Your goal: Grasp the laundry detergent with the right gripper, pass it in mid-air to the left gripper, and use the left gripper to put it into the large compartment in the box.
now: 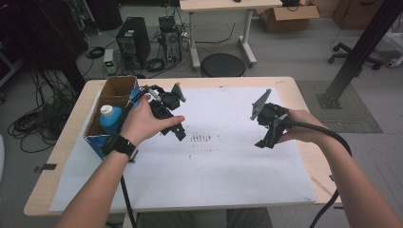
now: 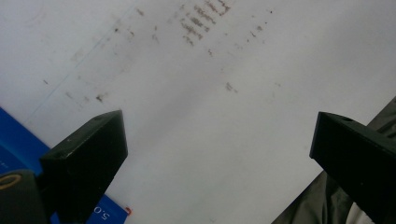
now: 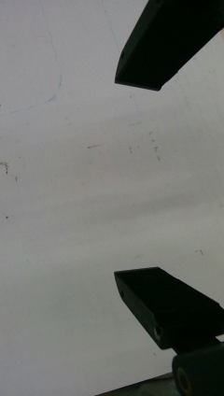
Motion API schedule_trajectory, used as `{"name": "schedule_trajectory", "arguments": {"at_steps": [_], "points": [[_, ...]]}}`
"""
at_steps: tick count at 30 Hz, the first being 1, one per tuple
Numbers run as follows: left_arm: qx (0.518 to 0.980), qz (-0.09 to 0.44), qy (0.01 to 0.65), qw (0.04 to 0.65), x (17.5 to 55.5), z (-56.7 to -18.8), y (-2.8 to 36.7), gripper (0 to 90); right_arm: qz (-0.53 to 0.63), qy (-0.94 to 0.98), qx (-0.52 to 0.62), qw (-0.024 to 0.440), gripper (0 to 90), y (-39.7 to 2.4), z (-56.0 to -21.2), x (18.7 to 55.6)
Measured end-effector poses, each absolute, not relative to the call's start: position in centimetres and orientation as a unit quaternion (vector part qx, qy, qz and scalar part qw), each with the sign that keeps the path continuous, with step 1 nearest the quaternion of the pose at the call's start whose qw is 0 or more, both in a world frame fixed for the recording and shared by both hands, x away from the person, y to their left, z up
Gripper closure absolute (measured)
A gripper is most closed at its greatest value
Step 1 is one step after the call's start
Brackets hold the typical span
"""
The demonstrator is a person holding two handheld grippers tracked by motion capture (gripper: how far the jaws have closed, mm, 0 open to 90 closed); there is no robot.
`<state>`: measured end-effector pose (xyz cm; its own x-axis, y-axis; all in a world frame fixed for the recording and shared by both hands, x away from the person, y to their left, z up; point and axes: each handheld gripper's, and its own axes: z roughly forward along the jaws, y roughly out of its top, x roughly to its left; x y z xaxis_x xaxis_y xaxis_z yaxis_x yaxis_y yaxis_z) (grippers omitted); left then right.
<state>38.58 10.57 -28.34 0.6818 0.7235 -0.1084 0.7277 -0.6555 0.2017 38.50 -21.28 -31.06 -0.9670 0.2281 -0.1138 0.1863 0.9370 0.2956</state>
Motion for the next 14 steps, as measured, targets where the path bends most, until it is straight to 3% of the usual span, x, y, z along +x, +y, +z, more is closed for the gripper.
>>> {"name": "schedule_trajectory", "arguments": {"at_steps": [14], "points": [[0.916,-0.017,0.385,0.112,38.25,-28.46,10.07,4.7,0.144,0.981,0.106,0.071,5.7,-21.23,-31.21,38.54]]}}
